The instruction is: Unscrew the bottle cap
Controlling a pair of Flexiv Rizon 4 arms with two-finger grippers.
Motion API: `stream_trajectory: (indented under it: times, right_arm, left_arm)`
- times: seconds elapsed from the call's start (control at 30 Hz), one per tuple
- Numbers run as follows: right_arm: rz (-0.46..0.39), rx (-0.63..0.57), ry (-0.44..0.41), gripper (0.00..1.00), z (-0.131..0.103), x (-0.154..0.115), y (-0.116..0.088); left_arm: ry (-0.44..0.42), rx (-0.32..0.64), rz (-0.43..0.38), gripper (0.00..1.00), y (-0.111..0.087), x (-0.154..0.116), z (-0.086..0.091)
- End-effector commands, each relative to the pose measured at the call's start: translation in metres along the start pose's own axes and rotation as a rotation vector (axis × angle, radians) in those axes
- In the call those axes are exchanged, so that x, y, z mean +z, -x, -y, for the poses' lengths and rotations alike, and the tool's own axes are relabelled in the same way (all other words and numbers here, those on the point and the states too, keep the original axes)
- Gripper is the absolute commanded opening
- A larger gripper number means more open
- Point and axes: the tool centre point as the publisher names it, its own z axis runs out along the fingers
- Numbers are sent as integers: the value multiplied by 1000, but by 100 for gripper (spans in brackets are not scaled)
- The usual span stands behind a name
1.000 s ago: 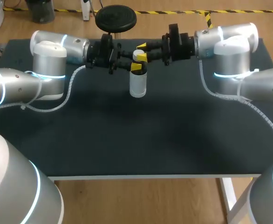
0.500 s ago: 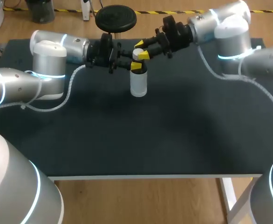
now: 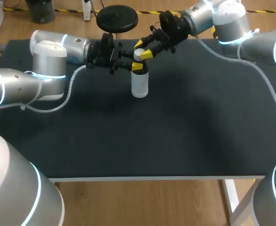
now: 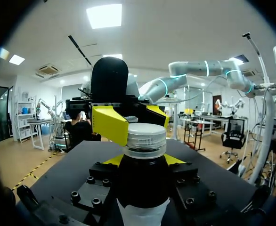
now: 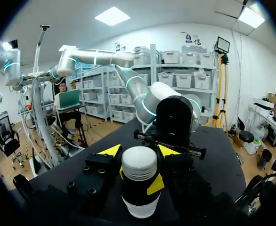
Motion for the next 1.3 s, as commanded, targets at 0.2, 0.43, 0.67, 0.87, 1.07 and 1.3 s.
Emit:
stream_trajectory:
  times: [0.2, 0.43, 0.67, 0.87, 1.07, 1.3]
  right_arm:
    - [-408, -20, -33, 0, -1, -7, 2]
    - [-495, -48, -44, 0, 0, -4, 0]
    - [-545, -59, -54, 0, 3, -1, -1]
    - [-614, -89, -52, 0, 2, 1, -3]
    - [-666, -106, -49, 0, 2, 3, -5]
    - [-724, -118, -56, 0, 2, 6, -8]
  left_arm:
    - [0, -1, -1, 0, -1, 0, -3]
    - [0, -1, -1, 0, -1, 0, -3]
    - [0, -1, -1, 0, -1, 0, -3]
    - [0, -1, -1, 0, -1, 0, -3]
    - [0, -1, -1, 0, -1, 0, -3]
    - [0, -1, -1, 0, -1, 0, -3]
